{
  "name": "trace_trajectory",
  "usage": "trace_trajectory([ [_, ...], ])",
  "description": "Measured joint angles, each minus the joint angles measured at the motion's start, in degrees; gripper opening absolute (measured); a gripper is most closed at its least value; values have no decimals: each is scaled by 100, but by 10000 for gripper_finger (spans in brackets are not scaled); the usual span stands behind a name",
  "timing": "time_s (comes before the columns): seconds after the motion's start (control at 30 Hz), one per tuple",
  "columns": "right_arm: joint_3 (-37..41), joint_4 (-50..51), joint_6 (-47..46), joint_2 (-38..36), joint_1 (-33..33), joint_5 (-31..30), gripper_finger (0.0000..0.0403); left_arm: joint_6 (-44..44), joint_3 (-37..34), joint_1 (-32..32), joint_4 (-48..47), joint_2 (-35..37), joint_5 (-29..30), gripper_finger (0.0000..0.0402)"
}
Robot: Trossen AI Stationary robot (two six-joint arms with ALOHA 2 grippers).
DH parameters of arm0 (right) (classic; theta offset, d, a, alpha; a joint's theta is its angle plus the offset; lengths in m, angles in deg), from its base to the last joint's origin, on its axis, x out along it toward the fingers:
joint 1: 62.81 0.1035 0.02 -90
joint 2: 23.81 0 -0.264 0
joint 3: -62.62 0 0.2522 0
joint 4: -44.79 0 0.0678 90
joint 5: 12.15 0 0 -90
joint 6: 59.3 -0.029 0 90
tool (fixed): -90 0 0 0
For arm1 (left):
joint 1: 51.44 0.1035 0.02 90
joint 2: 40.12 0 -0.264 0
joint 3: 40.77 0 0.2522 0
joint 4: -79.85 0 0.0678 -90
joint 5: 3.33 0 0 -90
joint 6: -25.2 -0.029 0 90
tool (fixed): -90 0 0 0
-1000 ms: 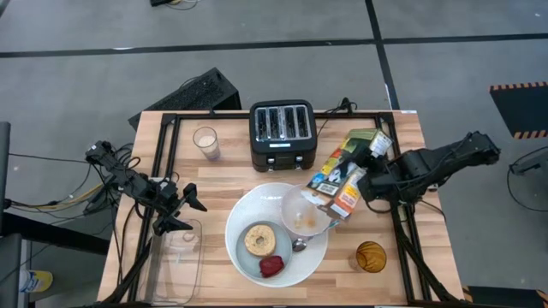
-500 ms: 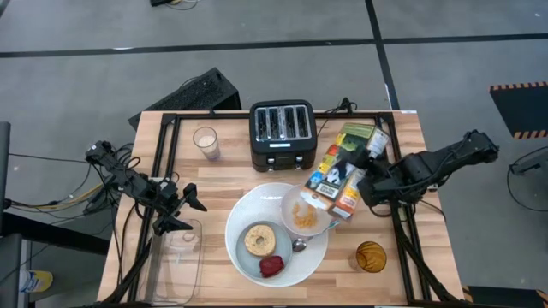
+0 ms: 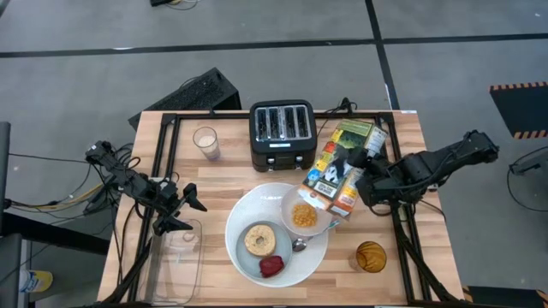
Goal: Arrange a breakfast setting
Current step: Pour the cereal from the cereal box into the white bowl
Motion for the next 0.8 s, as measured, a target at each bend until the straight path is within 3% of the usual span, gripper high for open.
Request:
trace_trajectory([
  [0.8, 0, -270, 586, 0, 149, -284, 215, 0, 0, 0, 0, 0, 0, 340],
])
